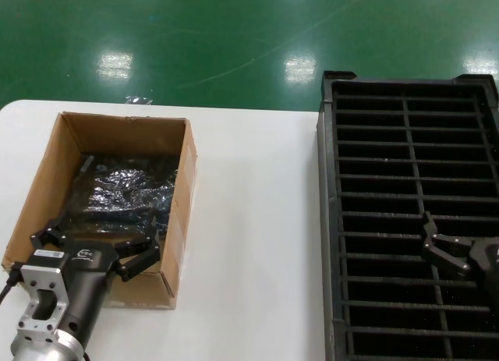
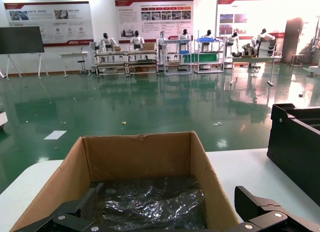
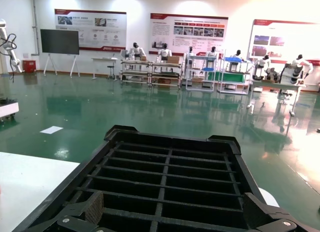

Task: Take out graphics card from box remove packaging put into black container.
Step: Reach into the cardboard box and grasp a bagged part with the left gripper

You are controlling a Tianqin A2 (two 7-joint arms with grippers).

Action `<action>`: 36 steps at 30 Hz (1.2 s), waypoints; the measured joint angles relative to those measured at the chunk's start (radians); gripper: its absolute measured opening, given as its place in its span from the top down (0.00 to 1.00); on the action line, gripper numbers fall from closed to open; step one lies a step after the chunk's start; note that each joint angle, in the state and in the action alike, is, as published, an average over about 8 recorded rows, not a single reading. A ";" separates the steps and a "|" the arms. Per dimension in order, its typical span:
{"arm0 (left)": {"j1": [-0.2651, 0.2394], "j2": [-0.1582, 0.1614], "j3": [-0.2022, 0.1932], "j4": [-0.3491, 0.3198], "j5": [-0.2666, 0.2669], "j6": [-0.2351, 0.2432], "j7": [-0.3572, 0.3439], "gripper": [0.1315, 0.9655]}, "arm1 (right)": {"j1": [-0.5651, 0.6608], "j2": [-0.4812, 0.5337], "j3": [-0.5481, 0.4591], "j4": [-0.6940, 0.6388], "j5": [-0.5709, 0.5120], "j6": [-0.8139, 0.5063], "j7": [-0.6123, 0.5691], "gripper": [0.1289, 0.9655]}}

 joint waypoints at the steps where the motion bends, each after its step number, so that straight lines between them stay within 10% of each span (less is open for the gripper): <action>1: 0.000 0.000 0.000 0.000 0.000 0.000 0.000 0.00 | 0.000 0.000 0.000 0.000 0.000 0.000 0.000 0.00; 11: 0.001 -0.024 0.014 -0.007 0.002 -0.003 0.000 0.00 | 0.000 0.000 0.000 0.000 0.000 0.000 0.000 0.00; 18: -0.013 -0.188 0.069 -0.047 0.083 0.032 -0.034 0.00 | 0.000 0.000 0.000 0.000 0.000 0.000 0.000 0.00; 28: -0.203 -0.383 0.075 0.025 0.482 0.314 -0.103 0.00 | 0.000 0.000 0.000 0.000 0.000 0.000 0.000 0.00; 36: -0.494 -0.449 0.205 0.228 0.676 0.571 -0.006 0.00 | 0.000 0.000 0.000 0.000 0.000 0.000 0.000 0.00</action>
